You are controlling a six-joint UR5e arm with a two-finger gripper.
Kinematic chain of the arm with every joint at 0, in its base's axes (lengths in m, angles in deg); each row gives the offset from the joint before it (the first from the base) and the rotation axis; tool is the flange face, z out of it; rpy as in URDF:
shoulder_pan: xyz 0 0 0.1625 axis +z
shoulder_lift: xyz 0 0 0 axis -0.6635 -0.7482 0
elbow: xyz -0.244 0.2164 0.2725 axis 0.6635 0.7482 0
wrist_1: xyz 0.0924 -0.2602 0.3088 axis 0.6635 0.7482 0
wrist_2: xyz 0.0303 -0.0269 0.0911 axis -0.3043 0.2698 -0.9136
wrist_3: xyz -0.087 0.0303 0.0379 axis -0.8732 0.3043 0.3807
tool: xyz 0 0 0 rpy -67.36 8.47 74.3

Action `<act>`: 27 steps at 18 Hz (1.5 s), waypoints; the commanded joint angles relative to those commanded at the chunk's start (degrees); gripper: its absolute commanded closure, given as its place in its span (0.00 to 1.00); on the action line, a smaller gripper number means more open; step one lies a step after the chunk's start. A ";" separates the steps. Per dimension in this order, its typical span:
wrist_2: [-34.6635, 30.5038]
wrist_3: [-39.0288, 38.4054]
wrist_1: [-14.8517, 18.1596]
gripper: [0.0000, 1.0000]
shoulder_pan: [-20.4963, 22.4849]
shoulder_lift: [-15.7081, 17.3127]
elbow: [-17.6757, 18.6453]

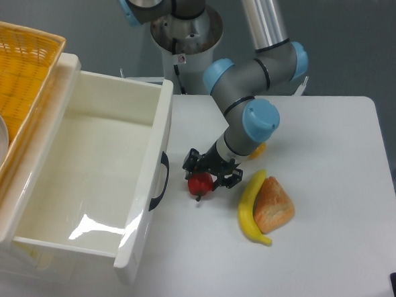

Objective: Pick up the red pepper
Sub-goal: 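Close the gripper on the red pepper, then lift the red pepper up off the table toward the banana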

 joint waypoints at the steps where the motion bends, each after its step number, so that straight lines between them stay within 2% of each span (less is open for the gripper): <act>1: -0.35 0.09 0.17 0.77 0.00 0.09 -0.87; 3: -0.53 0.00 1.05 0.77 0.26 0.35 -2.02; 5: -2.46 0.17 3.33 0.78 0.70 1.40 -3.77; 9: -3.35 0.61 8.08 0.78 2.98 3.16 -8.69; 11: -3.35 0.79 9.40 0.78 3.95 3.43 -11.33; 13: -3.69 1.14 10.02 0.79 4.39 3.25 -14.14; 16: -8.17 3.68 10.28 0.79 4.83 1.94 -17.22; 21: -12.57 12.73 10.46 0.79 7.29 0.44 -18.55; 27: -19.87 22.31 10.55 0.82 8.26 -2.10 -21.35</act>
